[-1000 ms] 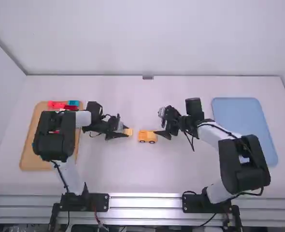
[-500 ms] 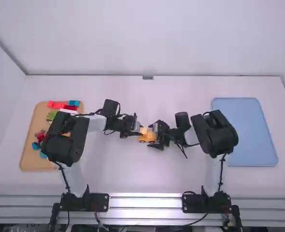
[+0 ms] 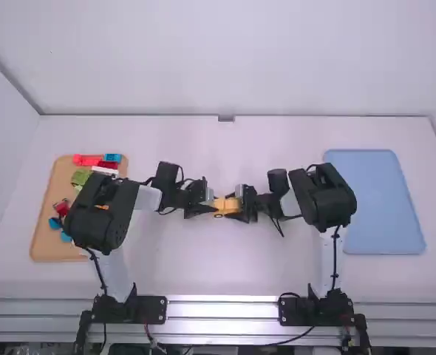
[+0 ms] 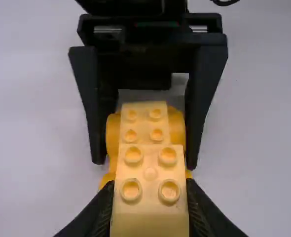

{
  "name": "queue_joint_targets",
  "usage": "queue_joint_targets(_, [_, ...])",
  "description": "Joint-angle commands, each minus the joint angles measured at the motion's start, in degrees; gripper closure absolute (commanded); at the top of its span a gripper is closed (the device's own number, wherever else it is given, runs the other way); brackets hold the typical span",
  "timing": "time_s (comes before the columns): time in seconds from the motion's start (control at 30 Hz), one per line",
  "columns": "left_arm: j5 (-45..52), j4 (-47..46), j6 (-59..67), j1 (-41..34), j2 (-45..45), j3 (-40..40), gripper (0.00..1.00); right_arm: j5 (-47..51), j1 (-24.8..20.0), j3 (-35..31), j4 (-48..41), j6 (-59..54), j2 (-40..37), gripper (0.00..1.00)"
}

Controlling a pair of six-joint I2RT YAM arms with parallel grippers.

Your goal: Assemble lego blocks to make yellow taxi

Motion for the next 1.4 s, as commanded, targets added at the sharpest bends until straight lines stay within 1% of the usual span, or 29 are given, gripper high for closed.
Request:
queue_joint_targets(0.0, [1.1, -0.4, -1.0, 0.1, 0.0, -0.4, 0.93, -1.4, -0.3, 0.6, -1.0, -0.3, 0.8, 0.55])
queue_joint_targets(0.03, [1.1, -0.4, -1.0, 0.1, 0.0, -0.4, 0.93, -1.4, -0.3, 0.6, -1.6, -0.3, 0.8, 0.61])
queue_joint_targets(0.17, [1.0, -0.4, -1.7, 0.1, 0.0, -0.4, 0.95, -1.2, -0.3, 0.6, -2.1, -0.1, 0.8, 0.65])
queue_joint_targets(0.3, [1.0, -1.0, -2.1, 0.1, 0.0, -0.5, 0.94, -1.3, -0.2, 0.6, -2.1, -0.3, 0.8, 0.63])
queue_joint_targets(0.67, [1.1, -0.8, -2.1, 0.1, 0.3, -0.5, 0.94, -1.4, -0.2, 0.5, -2.1, -0.3, 0.8, 0.61])
queue_joint_targets(0.87, [1.5, 2.8, -4.6, 0.1, 3.0, -0.5, 0.93, -1.9, -0.2, 0.5, -2.1, -0.3, 0.8, 0.60])
queue_joint_targets(1.03, [3.5, 2.8, -3.6, 0.1, 3.1, -0.5, 0.92, -1.8, -0.4, 0.6, -2.1, -0.3, 0.8, 0.59])
queue_joint_targets(1.33, [2.1, 3.0, -3.6, -1.2, 3.1, -0.5, 0.92, -1.8, -0.2, 0.6, -1.9, -0.3, 0.8, 0.57])
queue_joint_targets(1.37, [0.7, 2.9, -3.6, -1.7, 3.1, -0.5, 0.92, -1.8, -0.2, 0.6, -1.9, -0.3, 0.8, 0.57])
